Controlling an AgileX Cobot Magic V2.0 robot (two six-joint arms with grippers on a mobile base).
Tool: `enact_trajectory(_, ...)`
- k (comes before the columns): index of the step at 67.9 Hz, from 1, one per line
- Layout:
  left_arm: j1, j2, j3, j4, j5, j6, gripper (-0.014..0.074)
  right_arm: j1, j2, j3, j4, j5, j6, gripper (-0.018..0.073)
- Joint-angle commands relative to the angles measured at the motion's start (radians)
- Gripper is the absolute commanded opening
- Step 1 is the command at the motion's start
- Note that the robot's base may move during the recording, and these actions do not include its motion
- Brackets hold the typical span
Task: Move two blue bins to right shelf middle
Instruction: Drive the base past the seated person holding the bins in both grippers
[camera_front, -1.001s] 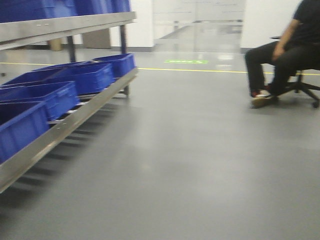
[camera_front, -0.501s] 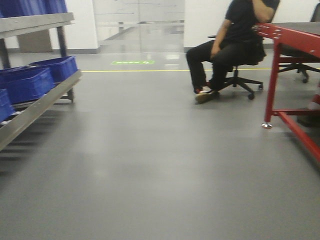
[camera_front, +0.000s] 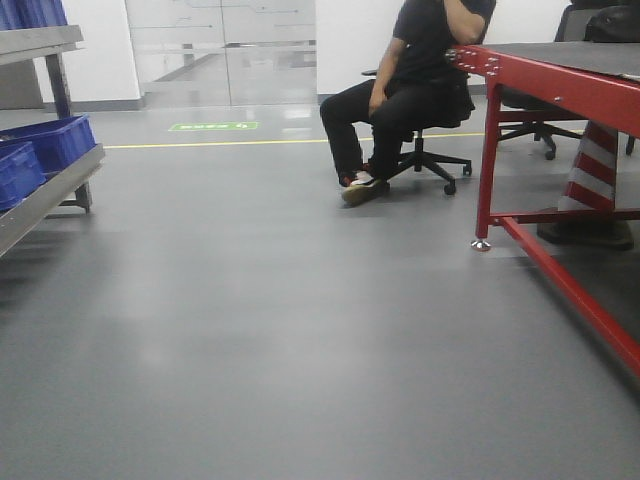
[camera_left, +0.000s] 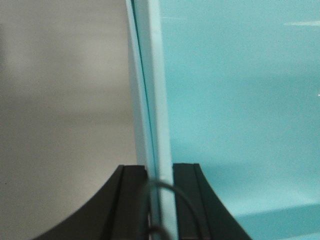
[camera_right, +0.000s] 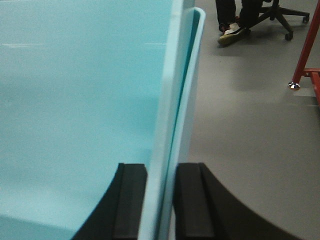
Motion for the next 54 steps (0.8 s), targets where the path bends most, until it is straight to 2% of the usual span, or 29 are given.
enact_trajectory(1, -0.004, -0.022, -0.019, -0.005, -0.084, 0.0, -0.0111, -0.005, -0.022, -0.019, -0.007, -0.091, -0.007, -0.0153)
enact_trajectory(54, -0.004, -0.022, -0.019, -0.005, -0.084, 0.0, -0.0111, -0.005, -0.022, -0.019, -0.007, -0.092, -0.007, -0.0153)
